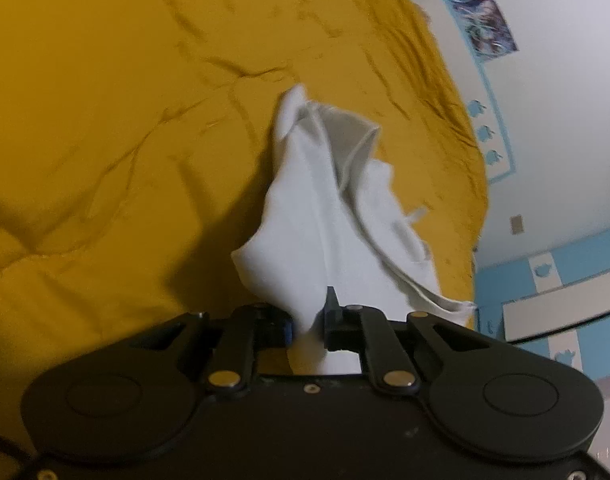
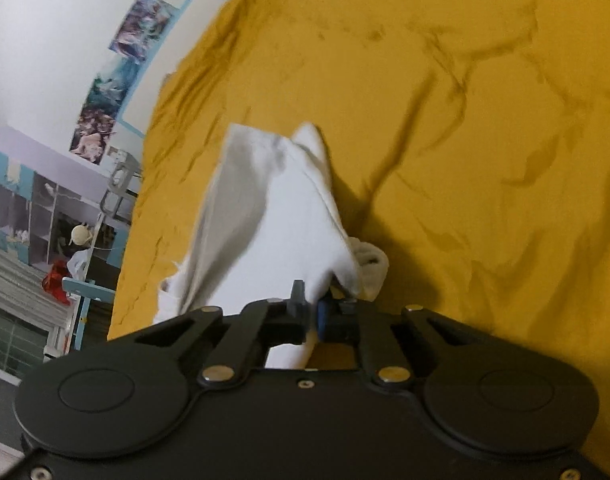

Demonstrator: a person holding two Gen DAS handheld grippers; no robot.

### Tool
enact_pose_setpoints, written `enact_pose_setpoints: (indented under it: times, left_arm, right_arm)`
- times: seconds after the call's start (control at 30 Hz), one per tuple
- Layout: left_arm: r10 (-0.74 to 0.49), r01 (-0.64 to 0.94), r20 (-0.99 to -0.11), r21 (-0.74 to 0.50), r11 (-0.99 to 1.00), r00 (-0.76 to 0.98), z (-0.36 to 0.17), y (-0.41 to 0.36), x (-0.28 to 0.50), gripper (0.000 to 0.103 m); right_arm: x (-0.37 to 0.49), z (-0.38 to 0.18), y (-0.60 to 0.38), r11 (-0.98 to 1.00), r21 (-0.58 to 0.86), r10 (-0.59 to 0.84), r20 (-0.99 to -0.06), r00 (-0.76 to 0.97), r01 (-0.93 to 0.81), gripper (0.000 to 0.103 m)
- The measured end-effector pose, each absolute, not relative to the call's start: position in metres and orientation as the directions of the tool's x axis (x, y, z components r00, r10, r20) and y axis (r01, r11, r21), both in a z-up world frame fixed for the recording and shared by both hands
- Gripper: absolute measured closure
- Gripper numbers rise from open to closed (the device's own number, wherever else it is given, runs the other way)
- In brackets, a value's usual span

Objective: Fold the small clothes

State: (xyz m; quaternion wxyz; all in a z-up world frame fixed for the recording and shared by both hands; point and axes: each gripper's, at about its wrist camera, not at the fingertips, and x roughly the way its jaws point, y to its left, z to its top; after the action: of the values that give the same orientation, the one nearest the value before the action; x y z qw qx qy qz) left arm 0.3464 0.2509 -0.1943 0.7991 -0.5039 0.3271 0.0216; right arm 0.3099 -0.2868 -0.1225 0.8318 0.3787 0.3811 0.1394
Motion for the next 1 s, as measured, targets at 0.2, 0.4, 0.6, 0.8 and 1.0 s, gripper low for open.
enact_pose_setpoints:
  times: [0.2, 0.4, 0.6, 0.8, 1.0]
  left_arm:
    - [-0.338, -0.294, -0.53, -0.782, 0.549, 0.778, -0.153, 0.247, 0.302, 0.094]
    - [-0.401, -0.31, -0.593, -0.755, 0.578, 0.698, -0.16, 0.237, 0.212, 0.094]
    - [-0.422, -0.376, -0.598, -0.781, 0.499, 0.682, -0.203, 0.249, 0.161, 0.09]
    - [-0.348, -0.382, -0.671, -0.69, 0.614, 0.654, -0.166, 0.266, 0.131, 0.093]
    - [-0.234, -0.293, -0.653, -0.592, 0.751, 0.721, -0.121, 0.277, 0.168, 0.067]
  right_arm:
    - [0.261, -0.08, -0.301, 0.67, 0.743, 0.545, -0.487, 0.683, -0.005, 0.099]
    - [0.165, -0.084, -0.327, 0.692, 0.721, 0.541, -0.539, 0.645, 0.022, 0.099]
    - [0.125, -0.129, -0.35, 0.67, 0.728, 0.506, -0.593, 0.626, 0.148, 0.099]
    - [0.121, -0.122, -0.368, 0.728, 0.673, 0.477, -0.635, 0.608, 0.13, 0.073]
    - [0.159, -0.077, -0.354, 0.867, 0.497, 0.354, -0.615, 0.705, -0.001, 0.049]
